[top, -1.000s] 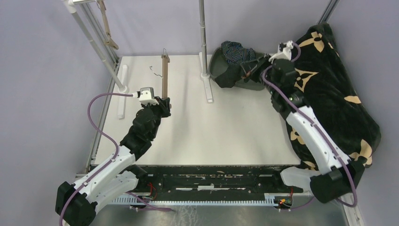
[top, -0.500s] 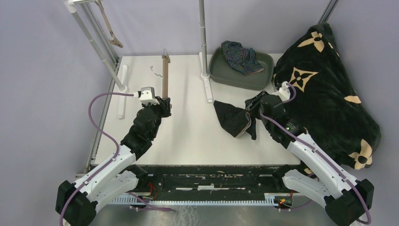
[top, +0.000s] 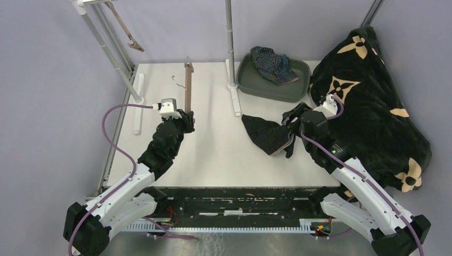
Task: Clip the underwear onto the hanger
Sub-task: Place the underwear at the center of the board, then clamp the underwear onto the hanger.
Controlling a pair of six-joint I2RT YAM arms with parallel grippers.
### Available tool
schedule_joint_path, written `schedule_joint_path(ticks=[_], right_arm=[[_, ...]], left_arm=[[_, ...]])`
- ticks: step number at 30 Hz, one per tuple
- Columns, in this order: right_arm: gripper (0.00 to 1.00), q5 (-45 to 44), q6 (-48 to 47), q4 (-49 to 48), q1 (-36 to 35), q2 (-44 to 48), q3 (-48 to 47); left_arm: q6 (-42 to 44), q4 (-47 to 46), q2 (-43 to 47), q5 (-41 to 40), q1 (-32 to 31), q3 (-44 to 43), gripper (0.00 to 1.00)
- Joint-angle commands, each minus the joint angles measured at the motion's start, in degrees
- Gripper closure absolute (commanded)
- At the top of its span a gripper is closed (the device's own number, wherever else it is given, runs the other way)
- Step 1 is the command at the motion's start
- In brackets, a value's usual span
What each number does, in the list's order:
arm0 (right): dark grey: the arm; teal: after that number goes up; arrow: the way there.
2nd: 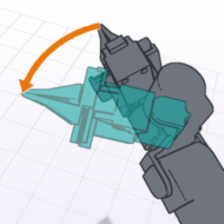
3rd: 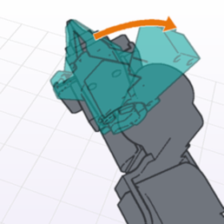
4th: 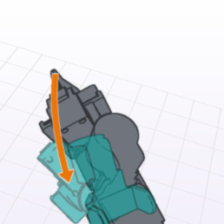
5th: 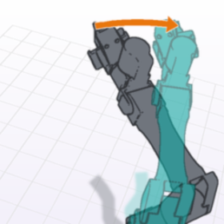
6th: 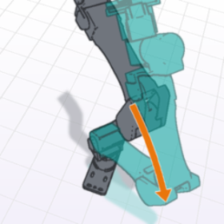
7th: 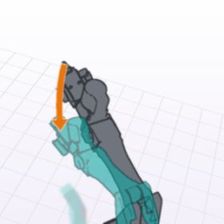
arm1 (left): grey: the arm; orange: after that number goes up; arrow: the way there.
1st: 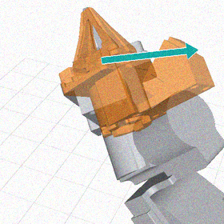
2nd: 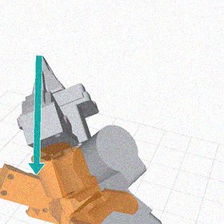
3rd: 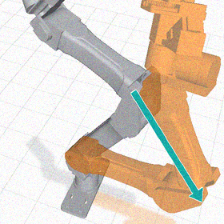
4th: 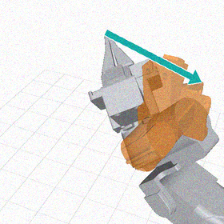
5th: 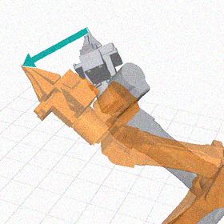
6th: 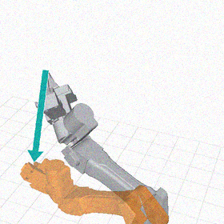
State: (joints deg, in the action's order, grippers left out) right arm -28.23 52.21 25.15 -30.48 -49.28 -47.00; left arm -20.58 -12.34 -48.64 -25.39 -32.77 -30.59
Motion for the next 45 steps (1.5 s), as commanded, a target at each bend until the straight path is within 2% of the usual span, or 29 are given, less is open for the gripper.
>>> schedule_joint_path(ticks=[1, 6, 8, 11, 14, 20, 22, 25, 31, 37, 45], right_arm=[[0.25, -4.7, -3.2, 2.5, -0.3, 1.7, -2.0], [0.24, -8.6, -5.1, 5.2, -0.3, 2.6, -3.0], [0.16, -11.2, -6.0, 6.7, -0.3, 2.6, -3.3], [0.07, -9.4, -10.6, 6.1, -0.3, -0.1, -5.3], [0.07, -2.1, -16.0, 7.0, -0.3, -8.3, -10.0], [0.08, 13.6, -25.1, 13.6, -0.3, -31.6, -22.9], [0.09, 15.5, -27.7, 14.6, -0.3, -37.9, -25.8], [0.09, 16.1, -31.6, 15.7, -0.3, -42.6, -28.5], [0.08, 14.7, -34.6, 19.3, -0.4, -46.0, -29.3], [0.06, 16.2, -34.5, 19.3, -0.3, -46.1, -26.0], [0.06, 17.7, -33.3, 18.0, -0.4, -50.6, -23.7]], left_arm=[[-0.8, -3.9, -0.3, -0.3, -0.1, -2.5, 0.97], [-0.8, -3.9, -0.1, -0.3, -0.2, -2.4, 0.97], [-0.8, -3.9, 0.0, -0.5, -0.2, -2.3, 0.97], [-0.8, -3.9, 0.0, -0.5, -0.1, -2.3, 0.97], [-0.9, -4.1, -0.6, -0.4, -0.1, -2.4, 0.97], [-0.6, -4.3, -1.3, -0.4, -0.2, -2.5, 0.97], [-0.4, -4.3, -1.2, -0.7, -0.1, -2.6, 0.97], [-0.1, -4.2, -1.1, -0.9, -0.1, -2.5, 0.97], [-0.2, -4.0, -0.8, -1.1, -0.1, -2.5, 0.97], [-0.3, -4.0, -0.9, -1.0, -0.1, -2.5, 0.97], [-0.3, -3.8, -0.7, -1.0, -0.1, -2.5, 0.97]])
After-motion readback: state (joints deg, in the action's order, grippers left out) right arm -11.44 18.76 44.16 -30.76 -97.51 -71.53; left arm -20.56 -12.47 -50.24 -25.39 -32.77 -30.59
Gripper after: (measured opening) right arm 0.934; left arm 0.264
